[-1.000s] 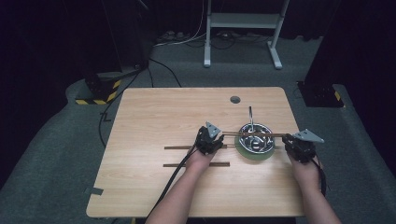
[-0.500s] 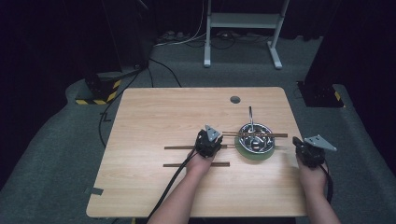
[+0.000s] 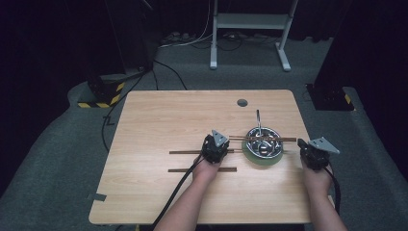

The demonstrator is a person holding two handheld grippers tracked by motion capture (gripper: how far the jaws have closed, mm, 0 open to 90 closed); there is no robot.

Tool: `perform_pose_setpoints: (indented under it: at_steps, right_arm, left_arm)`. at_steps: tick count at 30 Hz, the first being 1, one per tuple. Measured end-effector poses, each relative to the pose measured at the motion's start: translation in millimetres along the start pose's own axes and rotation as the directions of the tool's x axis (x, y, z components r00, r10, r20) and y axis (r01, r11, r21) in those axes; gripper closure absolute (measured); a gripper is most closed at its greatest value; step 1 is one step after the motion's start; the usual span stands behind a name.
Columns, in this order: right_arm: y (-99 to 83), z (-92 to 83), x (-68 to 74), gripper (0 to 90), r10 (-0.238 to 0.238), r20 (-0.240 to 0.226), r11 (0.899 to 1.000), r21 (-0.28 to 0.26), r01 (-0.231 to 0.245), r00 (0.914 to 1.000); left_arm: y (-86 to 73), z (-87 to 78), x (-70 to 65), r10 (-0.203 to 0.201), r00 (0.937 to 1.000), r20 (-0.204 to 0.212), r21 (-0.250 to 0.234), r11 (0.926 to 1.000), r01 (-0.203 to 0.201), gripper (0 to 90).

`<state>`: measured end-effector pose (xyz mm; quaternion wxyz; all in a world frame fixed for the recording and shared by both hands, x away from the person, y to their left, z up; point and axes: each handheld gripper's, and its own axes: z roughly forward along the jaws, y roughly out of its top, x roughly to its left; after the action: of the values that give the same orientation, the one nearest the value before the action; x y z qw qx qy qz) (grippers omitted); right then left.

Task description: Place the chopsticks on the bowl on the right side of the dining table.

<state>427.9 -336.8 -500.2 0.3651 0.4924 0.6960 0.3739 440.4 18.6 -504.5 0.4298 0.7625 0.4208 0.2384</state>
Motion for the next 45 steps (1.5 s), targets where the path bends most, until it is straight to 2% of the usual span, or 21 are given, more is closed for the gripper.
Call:
perform_pose_setpoints:
  at_steps: [10,18,19,20,22,27,30,40,45]
  right_arm:
    - [-3.0,3.5,-1.7,88.5,0.009,-0.018,1.0,0.021,-0.008,0.9998]
    - [-2.4,6.0,-1.7,87.5,0.002,-0.016,1.0,0.023,-0.001,0.9999]
    - [-2.4,6.0,-1.4,87.3,0.008,-0.015,1.0,0.027,-0.008,0.9999]
    - [-2.3,6.2,-1.6,87.1,0.011,-0.013,1.0,0.028,-0.01,0.9999]
    - [-2.5,6.7,-2.8,86.9,0.0,-0.014,1.0,0.024,0.001,0.9999]
    - [-2.5,6.6,-2.9,86.5,0.008,-0.011,1.0,0.024,-0.008,0.9999]
    - [-2.4,6.6,-3.0,86.4,0.011,-0.01,1.0,0.024,-0.01,0.9999]
    - [-2.6,6.4,-3.9,86.3,0.009,-0.011,1.0,0.024,-0.009,0.9999]
    - [-2.7,6.6,-4.0,86.2,0.008,-0.011,1.0,0.023,-0.008,0.9999]
  left_arm:
    - [2.3,2.2,-7.3,0.003,1.0,0.009,-0.016,0.9999,-0.003,82.5]
    - [2.2,3.4,-5.3,0.001,1.0,0.005,-0.013,0.9999,-0.001,82.6]
    - [2.0,3.9,-5.8,-0.01,0.9999,0.006,-0.013,0.9999,0.01,82.5]
    - [2.3,3.9,-4.9,0.002,1.0,0.006,-0.006,1.0,-0.002,82.5]
    - [2.1,4.3,-5.0,0.0,1.0,0.005,-0.002,1.0,0.0,82.5]
    - [1.8,6.2,-4.5,-0.009,0.9999,0.007,-0.004,1.0,0.009,82.6]
    - [2.4,7.1,-3.7,-0.001,1.0,0.009,0.0,1.0,0.001,82.8]
    - [5.1,9.7,-4.0,-0.021,0.9998,0.002,0.002,0.9998,0.021,82.9]
    - [5.2,9.7,-3.2,-0.015,0.9999,0.0,0.006,0.9999,0.015,82.9]
